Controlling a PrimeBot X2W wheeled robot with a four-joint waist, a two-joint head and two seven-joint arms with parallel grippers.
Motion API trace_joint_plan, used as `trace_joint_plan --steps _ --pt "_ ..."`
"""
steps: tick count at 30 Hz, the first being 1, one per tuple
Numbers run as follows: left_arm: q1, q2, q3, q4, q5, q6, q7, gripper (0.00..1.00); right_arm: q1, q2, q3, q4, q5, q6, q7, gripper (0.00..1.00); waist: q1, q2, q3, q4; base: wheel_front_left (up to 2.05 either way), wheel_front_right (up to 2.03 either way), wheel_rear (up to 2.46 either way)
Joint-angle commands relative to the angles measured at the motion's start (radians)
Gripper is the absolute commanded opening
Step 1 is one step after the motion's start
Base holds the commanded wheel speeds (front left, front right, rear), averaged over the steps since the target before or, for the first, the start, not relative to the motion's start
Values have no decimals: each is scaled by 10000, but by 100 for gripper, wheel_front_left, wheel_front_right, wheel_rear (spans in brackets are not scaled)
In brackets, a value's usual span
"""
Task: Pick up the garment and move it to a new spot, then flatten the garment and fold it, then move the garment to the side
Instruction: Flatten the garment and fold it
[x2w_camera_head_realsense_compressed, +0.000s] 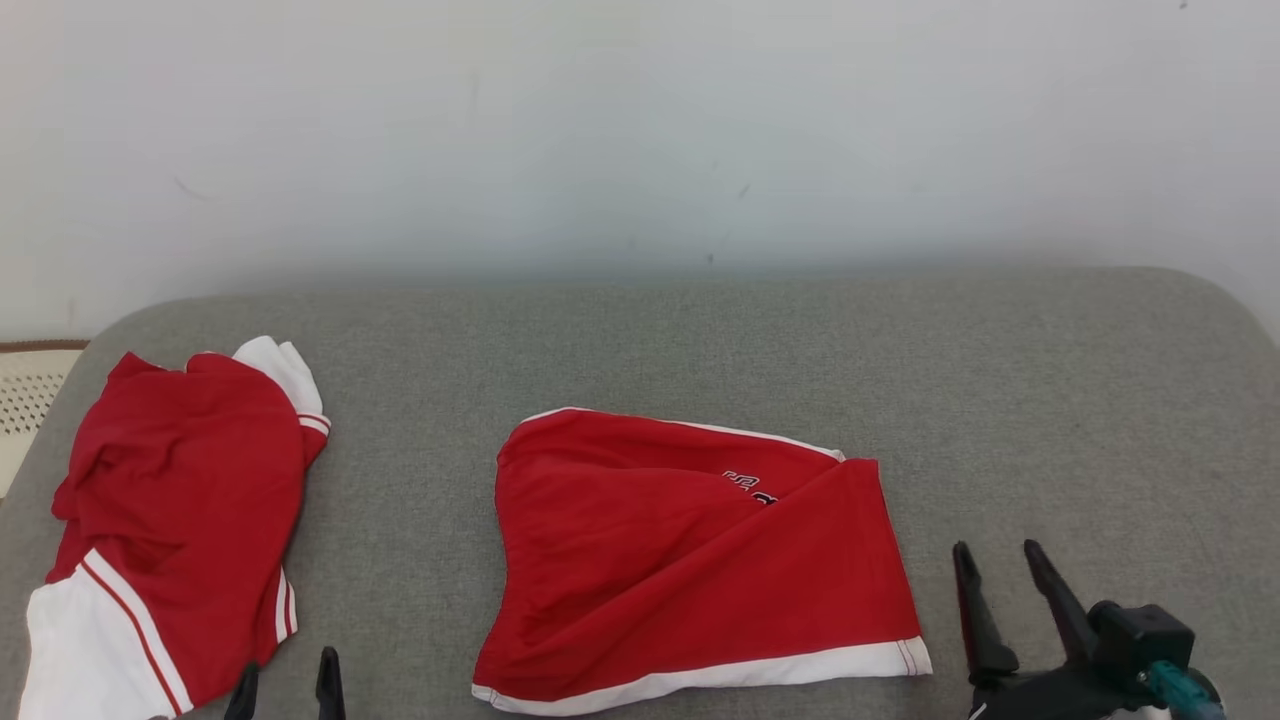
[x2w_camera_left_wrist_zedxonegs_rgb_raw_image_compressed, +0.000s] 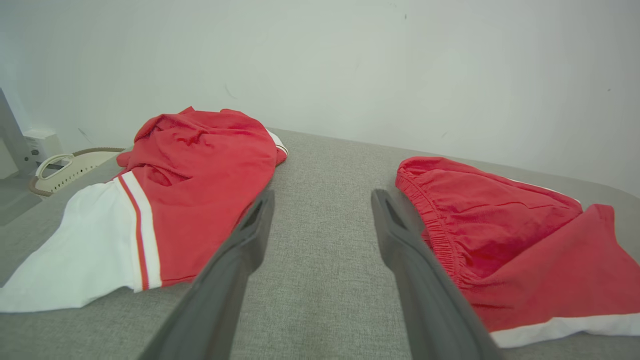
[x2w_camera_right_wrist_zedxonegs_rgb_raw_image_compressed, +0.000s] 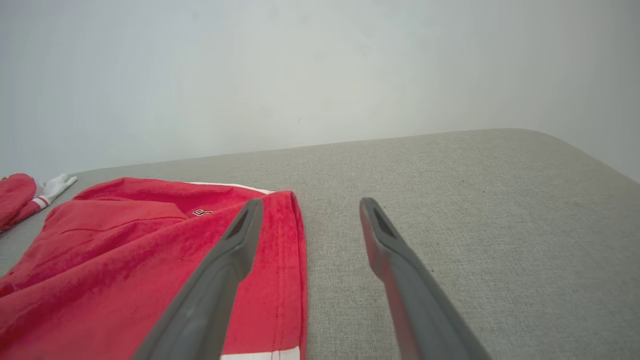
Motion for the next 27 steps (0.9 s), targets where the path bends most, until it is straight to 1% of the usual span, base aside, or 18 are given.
trace_joint_plan --steps 1,3,8,13,17,19,24,27 --pt "166 5 61 -95 115 44 -75 100 131 68 66 -111 -85 4 -26 100 1 0 -57 -55 0 0 0" --pt "251 3 104 -156 206 101 -75 100 272 98 89 -299 -178 4 -26 100 1 0 -99 -83 0 0 0" --pt "395 3 185 -221 438 8 -76 100 644 193 86 -633 -349 4 11 100 1 0 -236 -105 0 0 0" --pt "467 7 227 -273 658 -59 -76 100 1089 350 -162 -953 -362 4 78 100 1 0 -305 -142 0 0 0" --pt "632 33 267 -278 868 -36 -76 100 1254 489 -272 -1001 -365 4 108 100 1 0 -290 -219 0 0 0" --pt "632 89 211 -212 943 -97 -76 100 1287 533 -248 -962 -379 4 129 100 1 0 -286 -236 0 0 0" --pt "624 113 191 -135 1103 -63 -76 100 1214 588 -210 -904 -371 4 138 100 1 0 -306 -240 0 0 0" --pt "605 127 188 -89 1121 -114 -76 100 1197 599 -193 -903 -371 4 136 100 1 0 -321 -237 0 0 0"
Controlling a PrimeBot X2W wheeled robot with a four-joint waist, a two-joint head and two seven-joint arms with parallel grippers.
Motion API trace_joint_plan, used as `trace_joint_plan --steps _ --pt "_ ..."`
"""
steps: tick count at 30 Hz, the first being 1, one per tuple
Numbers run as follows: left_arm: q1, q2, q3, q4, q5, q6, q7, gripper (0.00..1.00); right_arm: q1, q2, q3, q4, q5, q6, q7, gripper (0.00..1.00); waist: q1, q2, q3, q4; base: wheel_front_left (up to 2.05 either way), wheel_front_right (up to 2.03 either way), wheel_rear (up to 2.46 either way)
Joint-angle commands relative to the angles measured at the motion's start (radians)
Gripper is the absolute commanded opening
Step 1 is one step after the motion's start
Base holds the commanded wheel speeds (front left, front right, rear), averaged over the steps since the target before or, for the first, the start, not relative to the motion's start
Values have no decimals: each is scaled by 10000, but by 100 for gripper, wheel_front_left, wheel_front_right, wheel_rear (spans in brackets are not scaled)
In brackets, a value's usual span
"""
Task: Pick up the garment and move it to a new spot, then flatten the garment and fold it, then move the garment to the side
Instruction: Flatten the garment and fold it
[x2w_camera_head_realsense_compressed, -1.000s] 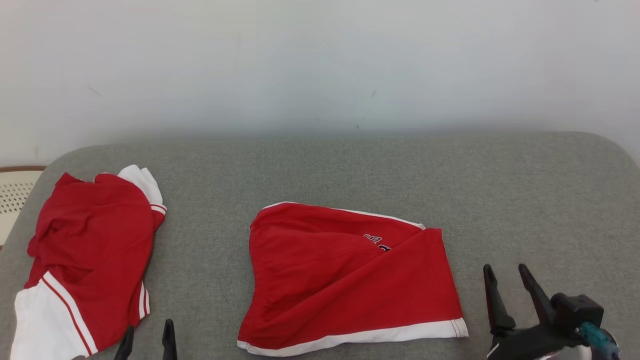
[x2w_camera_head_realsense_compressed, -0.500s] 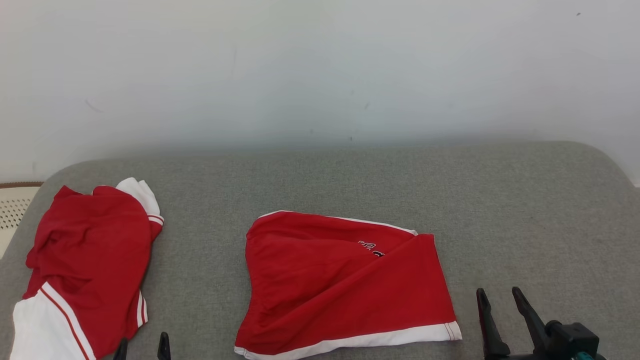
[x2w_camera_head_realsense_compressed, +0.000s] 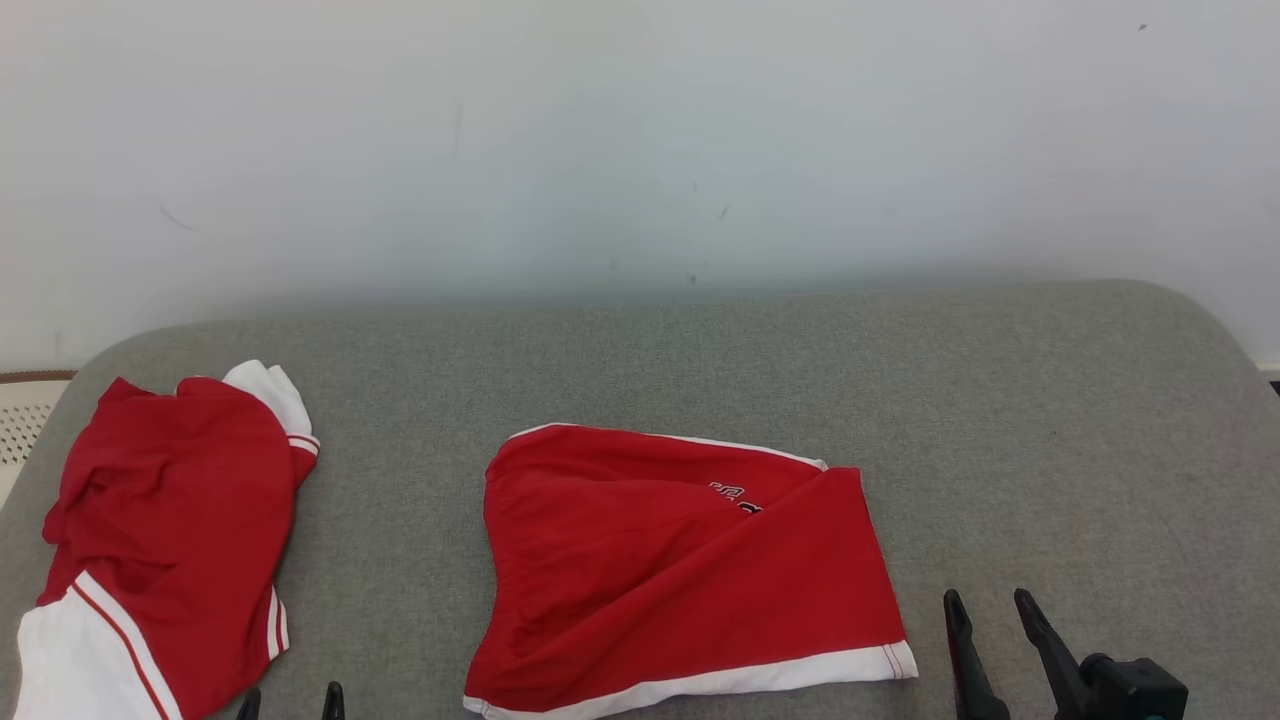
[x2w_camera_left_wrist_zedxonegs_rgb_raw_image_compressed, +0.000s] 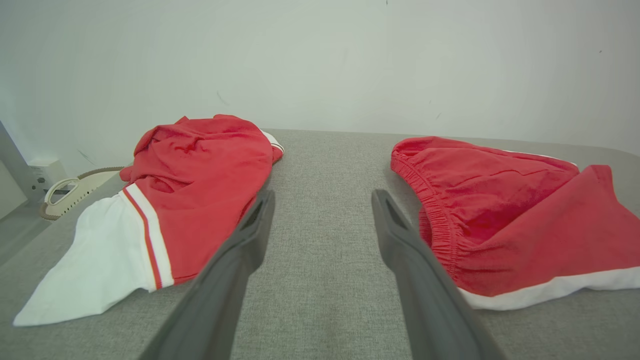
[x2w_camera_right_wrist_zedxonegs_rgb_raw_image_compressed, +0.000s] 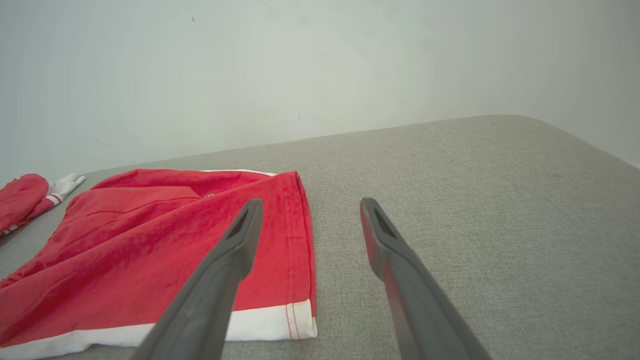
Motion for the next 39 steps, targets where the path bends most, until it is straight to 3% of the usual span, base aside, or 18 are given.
trace_joint_plan --steps 1,26,39 --pt "70 60 5 55 66 -24 -76 100 27 18 17 13 -28 4 13 100 0 0 -1 0 0 0 0" --pt "-165 55 94 225 -121 -289 -76 100 -109 70 -23 336 -76 4 -28 100 0 0 124 -12 0 0 0" --pt "-557 -13 -469 1524 -730 -1013 -70 100 -514 -283 996 1242 476 4 570 100 0 0 281 34 0 0 0"
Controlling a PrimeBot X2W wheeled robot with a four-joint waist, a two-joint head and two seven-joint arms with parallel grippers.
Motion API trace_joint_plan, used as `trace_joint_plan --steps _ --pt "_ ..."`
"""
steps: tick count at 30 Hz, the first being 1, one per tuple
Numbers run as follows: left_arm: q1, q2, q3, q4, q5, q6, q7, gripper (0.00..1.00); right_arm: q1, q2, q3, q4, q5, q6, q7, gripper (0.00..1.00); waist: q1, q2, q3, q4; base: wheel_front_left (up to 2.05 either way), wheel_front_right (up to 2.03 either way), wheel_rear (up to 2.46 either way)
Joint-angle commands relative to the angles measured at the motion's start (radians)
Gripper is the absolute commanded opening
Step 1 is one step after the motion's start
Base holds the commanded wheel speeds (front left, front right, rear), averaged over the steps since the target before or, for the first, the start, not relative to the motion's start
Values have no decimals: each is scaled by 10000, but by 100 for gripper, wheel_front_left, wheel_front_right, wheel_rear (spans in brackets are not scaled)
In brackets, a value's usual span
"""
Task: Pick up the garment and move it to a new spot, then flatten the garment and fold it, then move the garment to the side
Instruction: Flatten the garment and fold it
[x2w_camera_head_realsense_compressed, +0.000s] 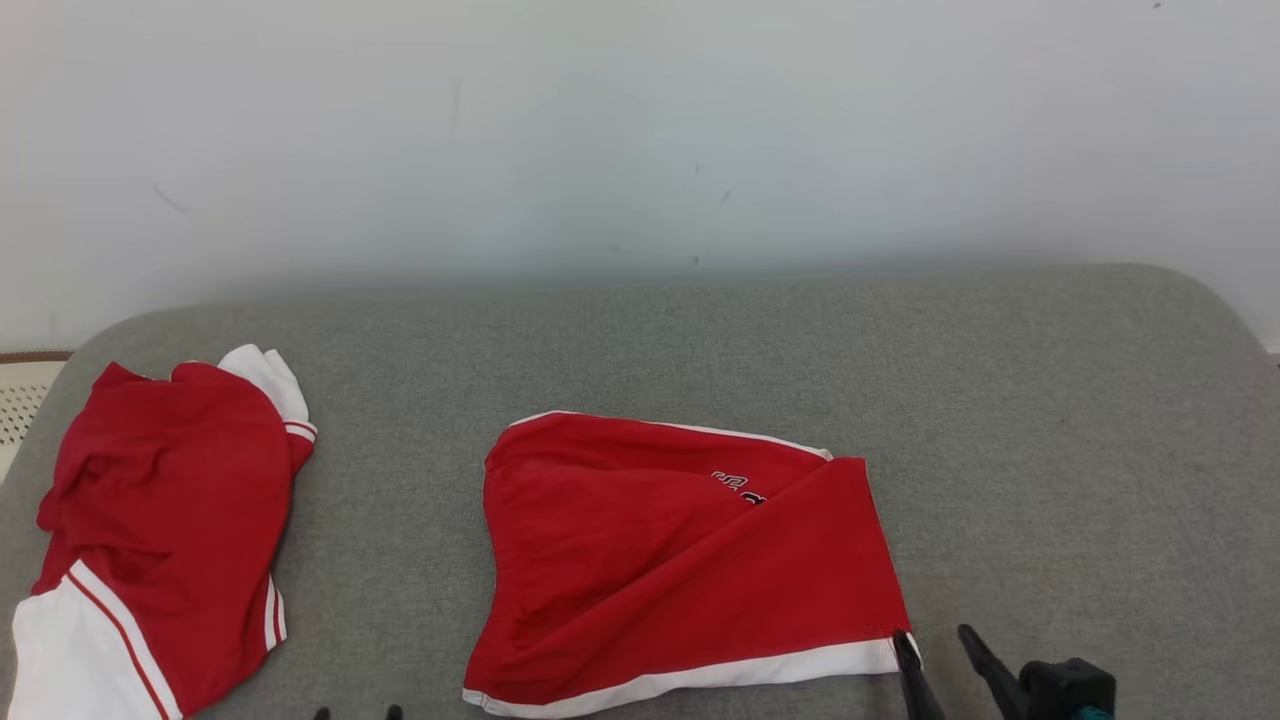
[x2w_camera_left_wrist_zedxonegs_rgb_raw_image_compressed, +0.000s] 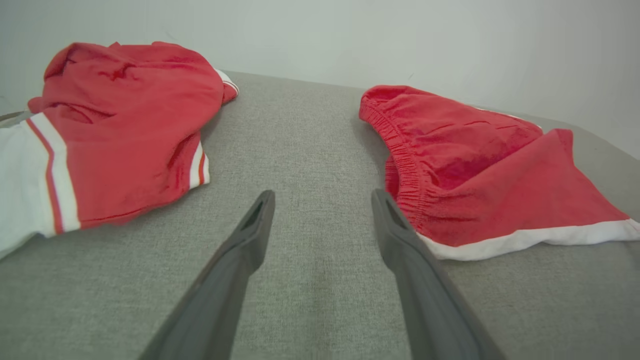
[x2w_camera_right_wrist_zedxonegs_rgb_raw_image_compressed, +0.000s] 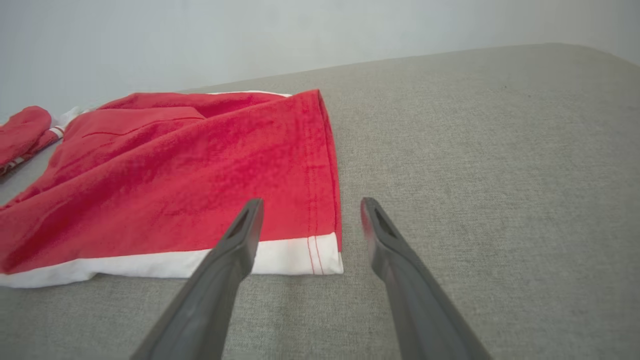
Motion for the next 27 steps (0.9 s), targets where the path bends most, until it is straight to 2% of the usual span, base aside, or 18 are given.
trace_joint_plan --steps 1,5,7,12,27 --pt "-195 5 -164 359 -62 -147 -54 100 -195 -72 231 224 141 4 57 100 0 0 47 9 0 0 0" --pt "-686 29 -580 1168 -313 -370 -53 100 -587 -152 709 909 301 4 170 100 0 0 129 -12 0 0 0" --pt "-1149 260 -1067 1840 -396 -483 -54 100 -971 -211 1085 1515 441 4 133 100 0 0 199 -51 0 0 0" --pt "-1740 606 -1989 2698 -672 -488 -53 100 -1624 -248 1562 2540 692 4 -49 100 0 0 323 -171 0 0 0" --pt "-2469 1113 -3524 3130 -1184 -490 -53 100 -2653 -120 2347 4582 1178 4 -498 100 0 0 434 -285 0 0 0"
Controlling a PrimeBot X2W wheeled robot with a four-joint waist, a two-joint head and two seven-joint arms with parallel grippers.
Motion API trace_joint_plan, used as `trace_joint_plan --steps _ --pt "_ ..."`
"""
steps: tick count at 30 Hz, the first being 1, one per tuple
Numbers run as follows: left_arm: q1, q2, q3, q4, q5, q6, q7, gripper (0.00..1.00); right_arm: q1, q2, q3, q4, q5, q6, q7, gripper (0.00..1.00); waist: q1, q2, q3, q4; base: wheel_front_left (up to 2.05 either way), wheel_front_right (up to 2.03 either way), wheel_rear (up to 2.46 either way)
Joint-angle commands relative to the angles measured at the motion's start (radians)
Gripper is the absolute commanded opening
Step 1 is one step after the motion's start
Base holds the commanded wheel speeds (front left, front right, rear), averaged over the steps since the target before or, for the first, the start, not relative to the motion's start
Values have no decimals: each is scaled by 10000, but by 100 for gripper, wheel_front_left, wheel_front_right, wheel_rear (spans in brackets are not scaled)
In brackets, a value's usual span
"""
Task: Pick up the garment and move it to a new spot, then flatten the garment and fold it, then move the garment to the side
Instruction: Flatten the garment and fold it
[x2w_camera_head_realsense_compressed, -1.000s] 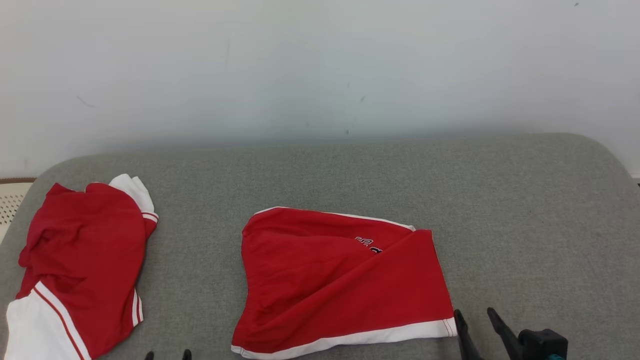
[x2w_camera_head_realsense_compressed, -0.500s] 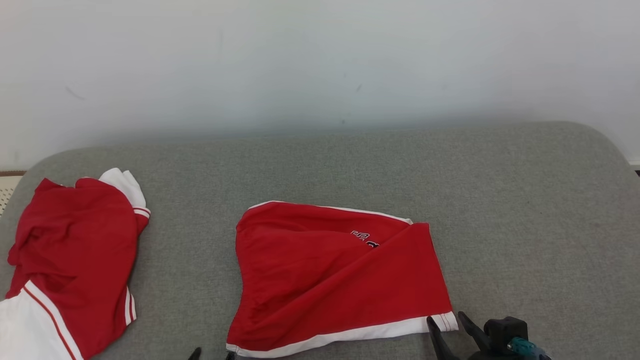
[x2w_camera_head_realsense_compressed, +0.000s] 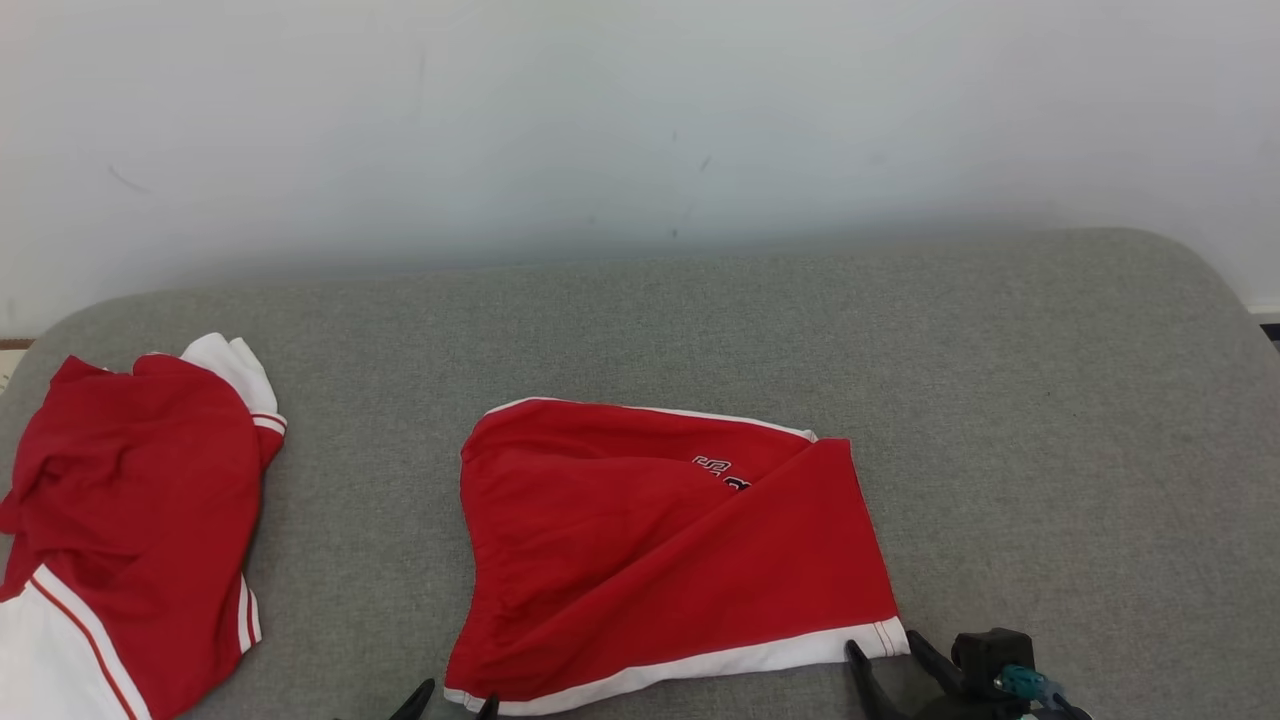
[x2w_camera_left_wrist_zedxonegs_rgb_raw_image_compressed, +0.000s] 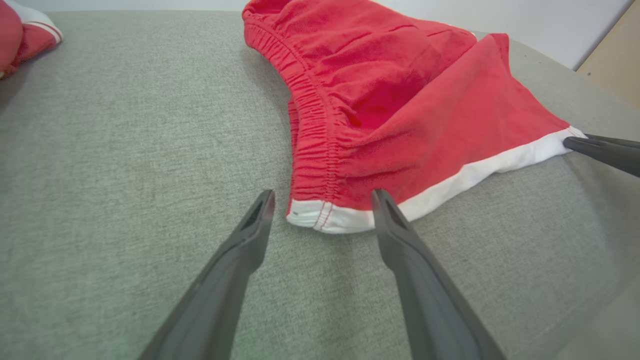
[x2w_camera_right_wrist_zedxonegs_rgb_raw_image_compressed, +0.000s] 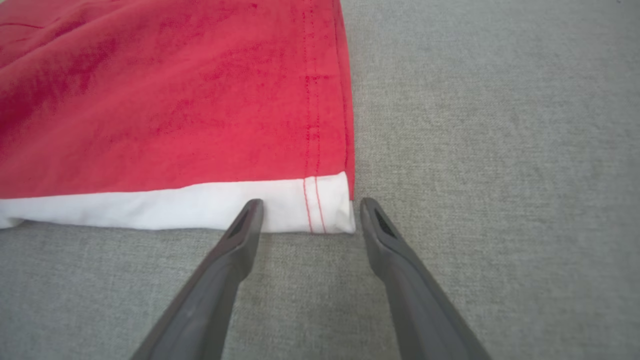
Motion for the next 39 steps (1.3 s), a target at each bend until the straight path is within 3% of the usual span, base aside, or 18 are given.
trace_joint_plan --steps 1,9,11,12,13,14,15,23,39 --pt "-139 94 -78 56 7 14 -28 100 -141 46 85 107 94 4 -65 100 -1 0 11 -12 0 0 0" --pt "-473 78 -576 804 -160 12 -28 100 -554 150 448 718 299 4 -152 100 -1 0 51 -43 0 0 0" --pt "-677 12 -886 1144 -549 12 -28 100 -627 195 592 916 358 4 -150 91 -1 0 60 -57 0 0 0" --pt "-683 30 -1131 1404 -663 13 -28 100 -669 226 655 1006 414 4 -144 50 -1 0 61 -69 0 0 0" --pt "-755 72 -1362 1585 -840 13 -28 74 -719 246 721 1071 439 4 -140 33 -1 0 62 -71 0 0 0" --pt "-865 141 -1502 1738 -1027 13 -25 18 -771 271 777 1071 475 4 -150 0 -1 0 67 -76 0 0 0" --pt "-932 166 -1573 1800 -1202 13 -25 0 -800 278 812 1077 516 4 -160 0 -1 0 69 -78 0 0 0" --pt "-957 454 -1665 1473 -1570 13 -28 0 -845 42 746 687 706 3 -189 0 -1 0 21 -39 0 0 0" --pt "-461 673 -1191 121 -1070 12 -28 0 -479 -349 705 -332 923 3 -194 0 -1 0 -143 -40 0 0 0"
